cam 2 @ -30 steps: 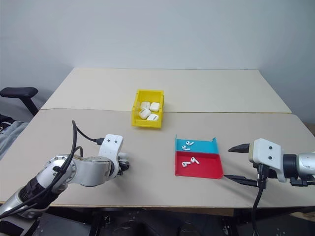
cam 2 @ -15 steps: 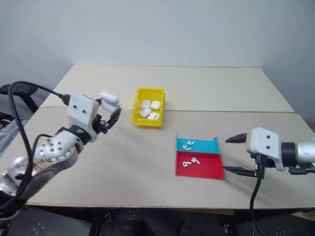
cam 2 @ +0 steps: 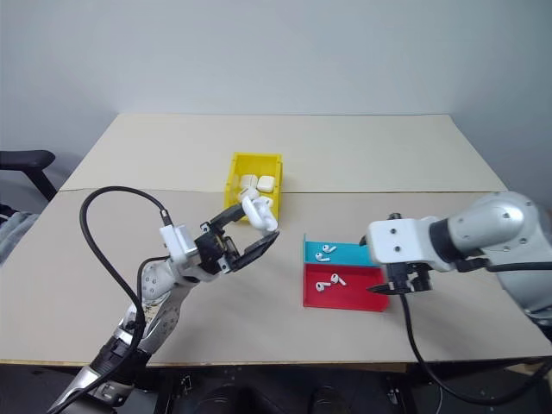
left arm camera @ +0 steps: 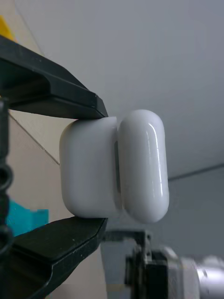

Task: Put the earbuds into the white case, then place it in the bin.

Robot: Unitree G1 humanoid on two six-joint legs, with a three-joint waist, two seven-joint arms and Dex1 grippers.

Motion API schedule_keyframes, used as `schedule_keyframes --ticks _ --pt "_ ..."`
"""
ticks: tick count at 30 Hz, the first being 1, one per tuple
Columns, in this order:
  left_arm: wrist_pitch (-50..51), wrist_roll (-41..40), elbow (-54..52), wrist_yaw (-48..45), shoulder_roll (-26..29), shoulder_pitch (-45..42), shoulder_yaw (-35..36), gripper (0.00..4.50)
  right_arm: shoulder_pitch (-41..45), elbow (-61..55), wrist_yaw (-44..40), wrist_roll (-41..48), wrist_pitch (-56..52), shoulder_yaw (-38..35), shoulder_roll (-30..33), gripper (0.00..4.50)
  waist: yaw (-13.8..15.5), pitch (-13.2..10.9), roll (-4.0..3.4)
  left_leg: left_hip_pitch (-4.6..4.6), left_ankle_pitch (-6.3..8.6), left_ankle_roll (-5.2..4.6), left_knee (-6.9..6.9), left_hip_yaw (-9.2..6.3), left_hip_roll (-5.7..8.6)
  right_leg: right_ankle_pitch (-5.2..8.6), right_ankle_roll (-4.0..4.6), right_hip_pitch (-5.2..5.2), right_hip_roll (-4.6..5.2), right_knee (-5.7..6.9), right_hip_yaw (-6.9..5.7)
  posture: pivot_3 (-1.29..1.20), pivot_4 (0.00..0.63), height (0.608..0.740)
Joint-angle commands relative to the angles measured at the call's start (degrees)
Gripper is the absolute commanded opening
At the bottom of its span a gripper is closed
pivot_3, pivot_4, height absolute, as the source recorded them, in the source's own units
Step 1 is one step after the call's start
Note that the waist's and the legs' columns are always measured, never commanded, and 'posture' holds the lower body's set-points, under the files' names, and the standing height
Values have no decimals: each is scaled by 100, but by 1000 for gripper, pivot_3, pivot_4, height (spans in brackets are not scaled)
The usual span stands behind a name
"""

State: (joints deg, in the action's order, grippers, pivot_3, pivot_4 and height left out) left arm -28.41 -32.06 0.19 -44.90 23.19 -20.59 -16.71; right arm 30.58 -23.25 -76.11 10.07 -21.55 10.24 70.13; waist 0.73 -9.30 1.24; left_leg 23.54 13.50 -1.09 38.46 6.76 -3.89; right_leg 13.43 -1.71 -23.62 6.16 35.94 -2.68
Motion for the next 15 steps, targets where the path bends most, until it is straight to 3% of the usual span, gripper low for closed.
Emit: schedule_keyframes --ticks 1,13,15 --pt "79 -742 -189 -632 -188 258 480 2815 437 -338 -123 -381 -213 516 -284 4500 -25 1 -1 -1 0 0 2 -1 -1 0 -1 0 0 2 0 0 150 740" --pt "-15 -809 -8 -2439 -367 890 965 2815 1468 62 -573 -1643 -253 2001 -1443 4500 -25 4 -7 24 5 -8 29 -6 -4 0 -1 -19 -1 14 -6 0 150 740" --pt "-128 -687 38 -2499 -426 939 1045 2815 1553 192 -582 -1868 -182 2144 -1571 4124 -26 4 -7 29 5 -8 29 -2 -5 0 -1 -31 -1 21 -2 0 150 740"
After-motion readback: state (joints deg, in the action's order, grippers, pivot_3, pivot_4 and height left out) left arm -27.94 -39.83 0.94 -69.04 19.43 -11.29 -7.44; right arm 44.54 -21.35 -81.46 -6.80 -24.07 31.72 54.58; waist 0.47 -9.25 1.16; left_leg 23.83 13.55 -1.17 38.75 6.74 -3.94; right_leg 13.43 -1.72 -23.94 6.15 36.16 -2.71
